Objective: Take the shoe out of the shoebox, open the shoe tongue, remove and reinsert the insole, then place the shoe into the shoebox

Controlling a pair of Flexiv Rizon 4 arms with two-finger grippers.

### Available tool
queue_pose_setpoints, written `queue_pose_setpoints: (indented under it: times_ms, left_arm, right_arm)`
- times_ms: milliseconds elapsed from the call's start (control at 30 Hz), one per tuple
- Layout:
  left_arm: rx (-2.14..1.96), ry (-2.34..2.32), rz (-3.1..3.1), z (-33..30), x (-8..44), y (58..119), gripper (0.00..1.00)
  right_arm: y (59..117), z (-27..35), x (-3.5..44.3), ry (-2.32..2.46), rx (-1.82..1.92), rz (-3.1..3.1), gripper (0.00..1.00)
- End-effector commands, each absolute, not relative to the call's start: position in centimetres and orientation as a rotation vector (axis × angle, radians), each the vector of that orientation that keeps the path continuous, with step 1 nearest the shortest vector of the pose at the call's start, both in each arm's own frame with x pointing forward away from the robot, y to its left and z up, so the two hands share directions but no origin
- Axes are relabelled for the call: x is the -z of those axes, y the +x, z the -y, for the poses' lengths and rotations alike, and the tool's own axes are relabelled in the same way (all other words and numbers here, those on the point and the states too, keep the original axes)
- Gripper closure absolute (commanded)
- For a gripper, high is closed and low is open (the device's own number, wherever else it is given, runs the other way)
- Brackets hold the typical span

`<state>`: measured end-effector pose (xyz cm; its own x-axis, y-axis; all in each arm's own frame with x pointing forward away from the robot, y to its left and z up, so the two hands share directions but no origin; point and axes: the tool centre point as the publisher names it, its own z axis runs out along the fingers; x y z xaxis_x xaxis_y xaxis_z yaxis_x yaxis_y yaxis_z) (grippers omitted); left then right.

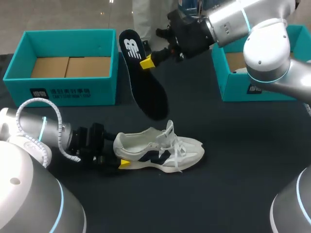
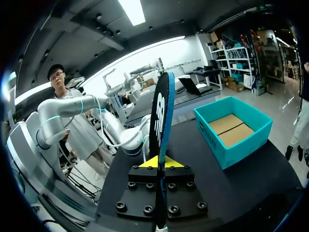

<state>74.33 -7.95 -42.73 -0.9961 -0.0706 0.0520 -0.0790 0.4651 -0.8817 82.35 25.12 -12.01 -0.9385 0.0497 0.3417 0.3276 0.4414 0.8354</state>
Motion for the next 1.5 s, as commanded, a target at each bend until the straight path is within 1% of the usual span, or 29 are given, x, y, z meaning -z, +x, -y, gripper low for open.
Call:
queue_pose_setpoints:
  times_ms: [33, 533, 933, 1233, 1500]
  left_arm:
    - [-1.611, 0.138, 2.685, 8.0, 42.9, 74.4, 1.0]
    - [-1.611, 0.138, 2.685, 8.0, 42.9, 74.4, 1.0]
    - [-1.611, 0.138, 2.685, 8.0, 42.9, 74.4, 1.0]
    - [-1.611, 0.138, 2.685, 8.0, 42.9, 74.4, 1.0]
    - [-1.611, 0.138, 2.685, 8.0, 42.9, 74.4, 1.0]
  right_arm:
    - [82.0, -24.5, 10.5, -0.358, 1.531, 2.396, 1.0]
    - [81.9, -24.5, 10.2, -0.349, 1.543, 2.401, 1.0]
    - [77.4, -22.0, 6.1, -0.585, 1.471, 2.272, 1.0]
    - [75.1, -22.2, 3.3, -0.667, 1.482, 2.259, 1.0]
    - [73.2, -22.6, 1.8, -0.73, 1.487, 2.272, 1.0]
